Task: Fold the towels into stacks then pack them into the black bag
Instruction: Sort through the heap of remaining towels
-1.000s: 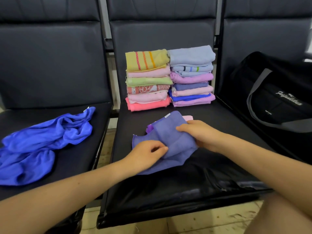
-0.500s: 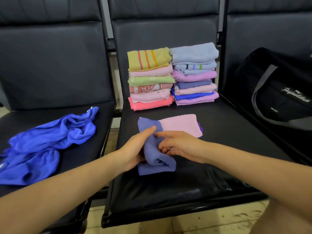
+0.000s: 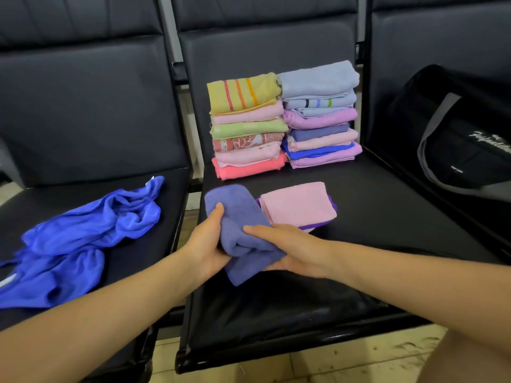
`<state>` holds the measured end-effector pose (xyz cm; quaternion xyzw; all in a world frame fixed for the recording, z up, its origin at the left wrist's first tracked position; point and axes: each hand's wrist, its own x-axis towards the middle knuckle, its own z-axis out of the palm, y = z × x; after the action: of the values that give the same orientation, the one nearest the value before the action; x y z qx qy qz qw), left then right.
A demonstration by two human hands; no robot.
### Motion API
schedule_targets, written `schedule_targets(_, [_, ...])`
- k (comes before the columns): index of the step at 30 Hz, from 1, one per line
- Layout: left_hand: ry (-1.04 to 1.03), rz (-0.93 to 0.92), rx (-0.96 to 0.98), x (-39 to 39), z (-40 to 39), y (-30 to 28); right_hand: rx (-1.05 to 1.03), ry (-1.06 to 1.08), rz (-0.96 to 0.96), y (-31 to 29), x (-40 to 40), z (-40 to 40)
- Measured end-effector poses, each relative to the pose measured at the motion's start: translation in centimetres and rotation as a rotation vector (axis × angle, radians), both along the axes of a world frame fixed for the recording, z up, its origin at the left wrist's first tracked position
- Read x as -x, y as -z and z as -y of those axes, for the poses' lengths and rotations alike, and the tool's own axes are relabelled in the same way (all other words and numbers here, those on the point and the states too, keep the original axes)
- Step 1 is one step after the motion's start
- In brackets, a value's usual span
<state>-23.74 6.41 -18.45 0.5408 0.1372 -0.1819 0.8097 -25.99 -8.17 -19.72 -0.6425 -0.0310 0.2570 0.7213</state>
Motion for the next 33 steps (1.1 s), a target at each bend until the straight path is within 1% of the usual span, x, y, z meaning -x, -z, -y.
schedule_targets(1, [0.001, 0.03, 0.008, -0.2, -0.1, -0.6, -0.076, -0.023, -0.017, -0.7, -0.2, 0.0])
schedule_targets(3, [-0.018, 0.097, 0.046, -0.6, -0.3, -1.7, -0.154, -0.039, 0.031, -2.0, -0.8, 0.0])
schedule_targets(6, [-0.037, 0.247, 0.074, -1.1, -0.5, -2.4, -0.197, 0.148, 0.094, -3.2, -1.8, 0.2])
schedule_targets(9, [-0.04, 0.373, -0.023, -1.3, -0.2, -2.4, -0.156, 0.303, 0.173, -3.8, -2.9, 1.3])
schedule_targets(11, [-0.06, 0.383, -0.098, -1.3, 0.2, -2.2, -0.08, 0.325, 0.193, -3.8, -3.3, 2.1])
schedule_targets(13, [-0.093, 0.365, -0.162, -1.7, 0.5, -1.6, -0.037, 0.299, 0.191, -3.7, -3.5, 2.8])
schedule_targets(15, [-0.06, 0.314, -0.163, -2.0, 0.8, -1.2, -0.04, 0.291, 0.195, -3.9, -3.4, 3.3])
schedule_targets(18, [0.097, 0.191, -0.018, -2.2, 1.6, -1.1, -0.092, 0.288, 0.188, -4.3, -3.4, 4.3])
schedule_targets(20, [0.123, 0.165, 0.124, -2.5, 2.2, -1.3, -0.12, 0.225, 0.153, -4.6, -3.4, 5.1])
schedule_targets(22, [0.119, 0.208, 0.204, -3.0, 2.8, -1.4, -0.111, 0.19, 0.111, -4.4, -3.5, 6.0])
schedule_targets(23, [0.083, 0.233, 0.204, -3.4, 3.2, -1.3, -0.108, 0.221, 0.085, -4.3, -3.6, 6.4])
schedule_targets(26, [-0.088, 0.333, 0.171, -4.5, 4.0, -1.2, -0.174, 0.416, -0.043, -4.0, -4.1, 7.5])
schedule_targets(27, [-0.129, 0.36, 0.169, -4.6, 4.4, -1.2, -0.184, 0.449, -0.08, -3.9, -4.2, 7.8])
schedule_targets(29, [-0.183, 0.392, 0.156, -4.7, 5.2, -1.1, -0.146, 0.419, -0.115, -3.5, -4.2, 8.3])
schedule_targets(31, [-0.192, 0.415, 0.12, -4.6, 6.0, -1.1, -0.108, 0.404, -0.096, -3.3, -4.4, 8.3])
schedule_targets(33, [-0.157, 0.411, 0.038, -4.4, 6.6, -1.3, -0.075, 0.488, -0.02, -3.2, -5.1, 8.8])
